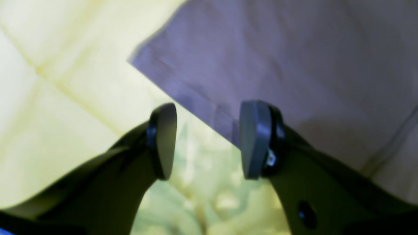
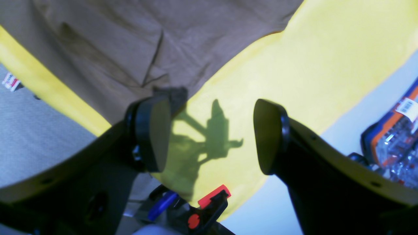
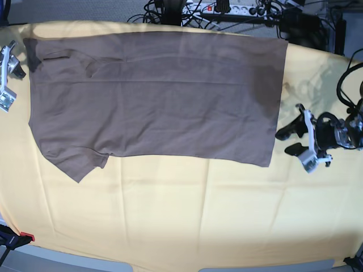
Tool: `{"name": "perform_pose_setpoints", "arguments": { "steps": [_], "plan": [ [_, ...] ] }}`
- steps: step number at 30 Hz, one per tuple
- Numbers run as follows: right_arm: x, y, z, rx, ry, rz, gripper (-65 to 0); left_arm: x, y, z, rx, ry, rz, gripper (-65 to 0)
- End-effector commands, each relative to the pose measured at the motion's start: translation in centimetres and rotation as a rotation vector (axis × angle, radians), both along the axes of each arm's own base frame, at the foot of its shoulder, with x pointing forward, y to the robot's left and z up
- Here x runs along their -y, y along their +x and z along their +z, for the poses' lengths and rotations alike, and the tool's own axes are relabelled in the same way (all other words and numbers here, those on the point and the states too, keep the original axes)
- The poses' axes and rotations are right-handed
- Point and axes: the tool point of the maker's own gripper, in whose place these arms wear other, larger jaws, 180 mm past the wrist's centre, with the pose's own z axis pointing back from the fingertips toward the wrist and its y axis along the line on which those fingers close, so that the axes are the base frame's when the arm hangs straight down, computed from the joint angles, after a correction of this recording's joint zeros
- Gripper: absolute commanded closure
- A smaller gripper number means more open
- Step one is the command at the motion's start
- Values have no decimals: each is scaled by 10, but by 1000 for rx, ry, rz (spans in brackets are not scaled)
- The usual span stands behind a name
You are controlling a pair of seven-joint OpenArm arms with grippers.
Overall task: Fold the T-shirt properly
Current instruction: 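Move both grippers to the hem corners of the shirt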
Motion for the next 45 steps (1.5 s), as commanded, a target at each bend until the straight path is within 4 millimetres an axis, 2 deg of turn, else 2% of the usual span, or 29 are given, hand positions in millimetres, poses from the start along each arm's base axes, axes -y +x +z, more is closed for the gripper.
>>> {"name": "perform_pose_setpoints", "arguments": {
  "steps": [1, 5, 8, 16, 21, 25, 32, 34, 37, 45],
  "plan": [
    [1, 8, 9, 30, -13, 10, -420, -12, 20, 19, 46, -36, 56, -319],
    [0, 11, 10, 44, -9, 7, -420, -26, 47, 10, 10, -153, 157, -319],
    [0, 12, 10, 49, -6, 5, -420, -28, 59, -10, -34, -217, 232, -319],
    [0, 28, 24, 116, -4, 2, -420, 9, 63, -71, -167, -309, 307, -319],
    [-3, 31, 26, 134, 9, 8, -420, 32, 46, -97, -303, -289, 279, -319],
    [-7, 34, 28, 154, 29, 18, -420, 37, 42, -92, -355, -341, 287, -319],
    [-9, 34, 27, 162, 48, 11, -420, 32, 57, -73, -320, -352, 290, -300],
    [-15, 33, 25, 185, 93, 1, -420, 33, 60, -70, -312, -355, 288, -215],
    [-23, 37, 24, 251, 161, -21, -420, 32, 62, -68, -307, -354, 288, 0],
    [-12, 90, 67, 611, 288, -218, -420, 33, 63, -67, -299, -361, 290, 0]
  ]
}}
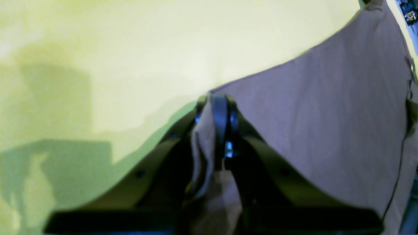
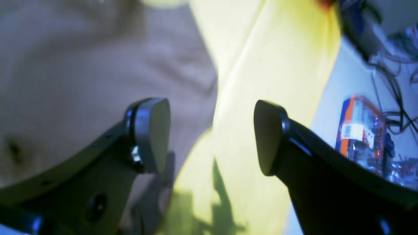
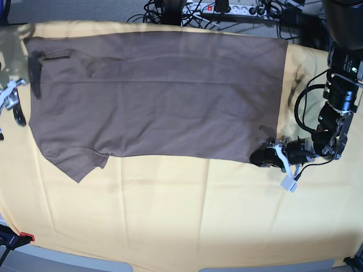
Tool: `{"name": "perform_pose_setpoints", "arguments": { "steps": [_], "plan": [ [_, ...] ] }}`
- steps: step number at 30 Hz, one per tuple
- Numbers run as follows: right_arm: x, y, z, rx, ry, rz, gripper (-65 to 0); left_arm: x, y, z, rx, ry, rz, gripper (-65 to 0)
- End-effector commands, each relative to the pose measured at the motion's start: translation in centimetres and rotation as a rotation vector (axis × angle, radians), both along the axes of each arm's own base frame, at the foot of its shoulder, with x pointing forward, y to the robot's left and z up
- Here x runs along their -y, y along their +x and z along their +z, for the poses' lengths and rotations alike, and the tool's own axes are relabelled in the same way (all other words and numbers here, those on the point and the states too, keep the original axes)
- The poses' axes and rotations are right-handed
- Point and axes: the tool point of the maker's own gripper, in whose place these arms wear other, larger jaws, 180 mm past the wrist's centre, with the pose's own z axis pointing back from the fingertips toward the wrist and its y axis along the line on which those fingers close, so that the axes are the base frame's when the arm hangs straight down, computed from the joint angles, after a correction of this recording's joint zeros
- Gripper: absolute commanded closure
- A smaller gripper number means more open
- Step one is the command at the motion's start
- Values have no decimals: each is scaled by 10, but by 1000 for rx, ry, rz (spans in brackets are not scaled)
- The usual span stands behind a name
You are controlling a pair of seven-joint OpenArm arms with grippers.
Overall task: Fold the T-shirt properly
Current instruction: 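Move both grippers to the hem corners of the shirt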
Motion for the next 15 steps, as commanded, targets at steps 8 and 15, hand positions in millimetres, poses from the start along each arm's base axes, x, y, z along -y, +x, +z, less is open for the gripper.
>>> {"name": "perform_pose_setpoints", "arguments": {
  "steps": [8, 15],
  "plan": [
    [51, 53, -15, 86, 216, -201, -420, -11, 1, 1, 4, 75, -25, 0],
    [57, 103, -56, -7, 430, -245, -420, -10, 1, 1, 4, 73, -27, 0]
  ]
}}
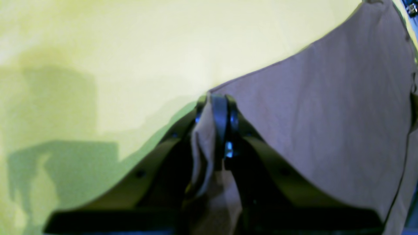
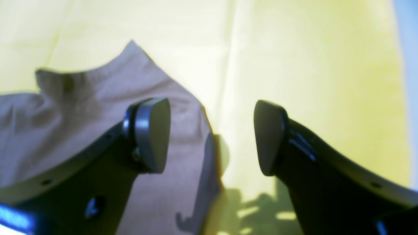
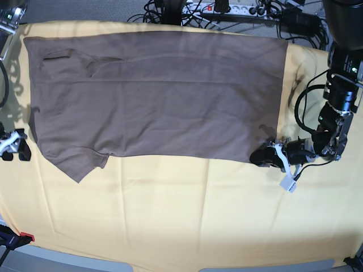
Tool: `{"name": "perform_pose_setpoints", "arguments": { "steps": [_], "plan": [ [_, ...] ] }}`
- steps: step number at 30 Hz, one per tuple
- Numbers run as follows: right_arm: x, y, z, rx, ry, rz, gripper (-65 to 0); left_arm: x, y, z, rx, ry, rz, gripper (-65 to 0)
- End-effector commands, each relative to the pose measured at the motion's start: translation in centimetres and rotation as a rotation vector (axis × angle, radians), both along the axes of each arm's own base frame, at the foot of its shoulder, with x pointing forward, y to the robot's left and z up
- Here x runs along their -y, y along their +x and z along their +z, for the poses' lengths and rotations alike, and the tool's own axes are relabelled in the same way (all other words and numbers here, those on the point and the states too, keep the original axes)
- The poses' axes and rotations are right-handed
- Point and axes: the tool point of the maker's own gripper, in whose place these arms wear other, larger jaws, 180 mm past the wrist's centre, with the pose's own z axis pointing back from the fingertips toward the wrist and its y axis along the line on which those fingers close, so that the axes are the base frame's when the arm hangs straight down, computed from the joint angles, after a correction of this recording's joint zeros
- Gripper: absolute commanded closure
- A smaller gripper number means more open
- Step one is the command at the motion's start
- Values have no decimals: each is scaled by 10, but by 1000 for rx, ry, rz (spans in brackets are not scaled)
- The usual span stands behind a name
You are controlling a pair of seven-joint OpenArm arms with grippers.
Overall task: Fold the T-shirt properly
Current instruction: 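Move both grippers to the hem corners of the shirt, then grasp the hem corners with both grippers and lift them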
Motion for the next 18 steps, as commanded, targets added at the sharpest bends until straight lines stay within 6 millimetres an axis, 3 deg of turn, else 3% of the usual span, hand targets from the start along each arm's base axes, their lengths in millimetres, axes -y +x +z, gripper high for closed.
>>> {"name": "perform_pose_setpoints", "arguments": {
  "steps": [1, 8, 14, 18],
  "plan": [
    [8, 15, 19, 50, 5, -12, -420, -8, 2, 3, -1, 46, -13, 0],
    [-4, 47, -25, -82, 180, -56, -420, -7, 1, 2, -4, 45, -15, 0],
    [-15, 46, -55, -155, 290, -69, -420, -6, 2, 3, -4, 38, -13, 0],
    [-40, 36, -64, -217, 337, 25, -420, -4, 3, 6, 0, 11, -2, 0]
  ]
}}
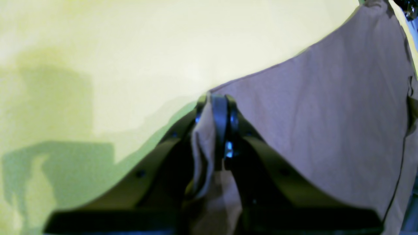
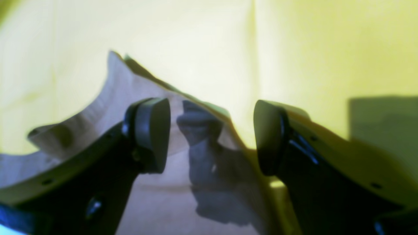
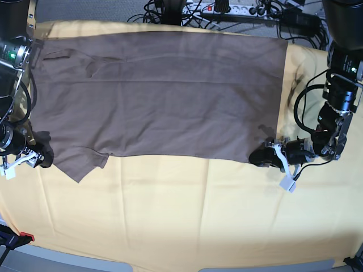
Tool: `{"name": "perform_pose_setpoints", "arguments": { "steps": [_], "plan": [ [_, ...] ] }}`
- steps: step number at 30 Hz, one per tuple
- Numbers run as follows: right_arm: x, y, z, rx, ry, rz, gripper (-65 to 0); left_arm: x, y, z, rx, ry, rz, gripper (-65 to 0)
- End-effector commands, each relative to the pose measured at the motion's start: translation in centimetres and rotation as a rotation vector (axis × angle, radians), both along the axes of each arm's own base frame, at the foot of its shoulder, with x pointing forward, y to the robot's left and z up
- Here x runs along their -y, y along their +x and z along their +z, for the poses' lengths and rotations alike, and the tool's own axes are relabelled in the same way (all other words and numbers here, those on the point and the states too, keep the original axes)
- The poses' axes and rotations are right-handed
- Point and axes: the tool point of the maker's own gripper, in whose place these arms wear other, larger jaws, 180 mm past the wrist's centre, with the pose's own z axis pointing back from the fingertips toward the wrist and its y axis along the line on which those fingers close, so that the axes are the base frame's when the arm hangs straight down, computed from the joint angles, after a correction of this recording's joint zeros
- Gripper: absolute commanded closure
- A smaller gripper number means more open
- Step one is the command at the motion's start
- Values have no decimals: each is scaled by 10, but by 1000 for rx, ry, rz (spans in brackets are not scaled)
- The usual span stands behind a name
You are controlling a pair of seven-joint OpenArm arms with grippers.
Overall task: Fold the T-shirt properly
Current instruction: 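Grasp the hem corners with both grippers and lift them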
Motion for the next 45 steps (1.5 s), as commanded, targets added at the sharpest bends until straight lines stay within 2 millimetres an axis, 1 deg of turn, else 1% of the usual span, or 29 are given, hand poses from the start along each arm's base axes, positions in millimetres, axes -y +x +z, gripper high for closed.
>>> {"name": "perform_pose_setpoints", "arguments": {
  "steps": [1, 3, 5, 6, 7, 8, 11, 12, 15, 18, 22, 27, 32, 35, 38, 41, 43, 45],
  "plan": [
    [0, 7, 14, 31, 10, 24, -420, -6, 3, 5, 1, 28, -7, 0],
    [-7, 4, 13, 10, 38, 41, -420, -7, 3, 5, 1, 30, -7, 0],
    [-9, 3, 14, 9, 51, 43, -414, -7, 3, 5, 1, 29, -7, 0],
    [-8, 4, 15, 17, 50, 39, -388, -6, 3, 5, 2, 29, -7, 0],
    [-6, 7, 18, 33, 50, 29, -346, -6, 3, 5, 2, 28, -7, 0],
    [-3, 10, 20, 53, 42, 17, -287, -6, 3, 5, 2, 28, -7, 0],
    [9, 20, 27, 123, -4, -23, -62, -6, 4, 5, 4, 27, -6, 0],
    [11, 22, 28, 141, -20, -32, 0, -6, 4, 6, 7, 26, -4, 0],
    [18, 28, 30, 175, -79, -41, 0, -6, 8, 9, 24, 18, 4, 0],
    [27, 30, 28, 165, -120, -72, 0, -6, 11, 13, 36, 13, 8, 0],
    [28, 36, 35, 175, -137, -67, 0, -5, 21, 25, 72, 5, 15, 0],
    [29, 47, 49, 204, -152, -61, 0, -8, 42, 52, 138, 31, 6, 0],
    [29, 57, 63, 235, -152, -63, 0, -10, 67, 84, 247, 56, 13, 0],
    [29, 62, 70, 253, -151, -65, 0, -7, 78, 98, 307, 78, 6, 0],
    [30, 68, 78, 283, -155, -73, 0, -1, 85, 105, 343, 86, -4, 0],
    [33, 72, 82, 286, -202, -60, 0, 3, 86, 104, 348, 101, -18, 0],
    [28, 71, 78, 270, -224, -22, 0, 6, 85, 101, 343, 104, -25, 0],
    [17, 69, 71, 249, -241, 37, 0, 7, 85, 100, 341, 102, -27, 0]
  ]
}}
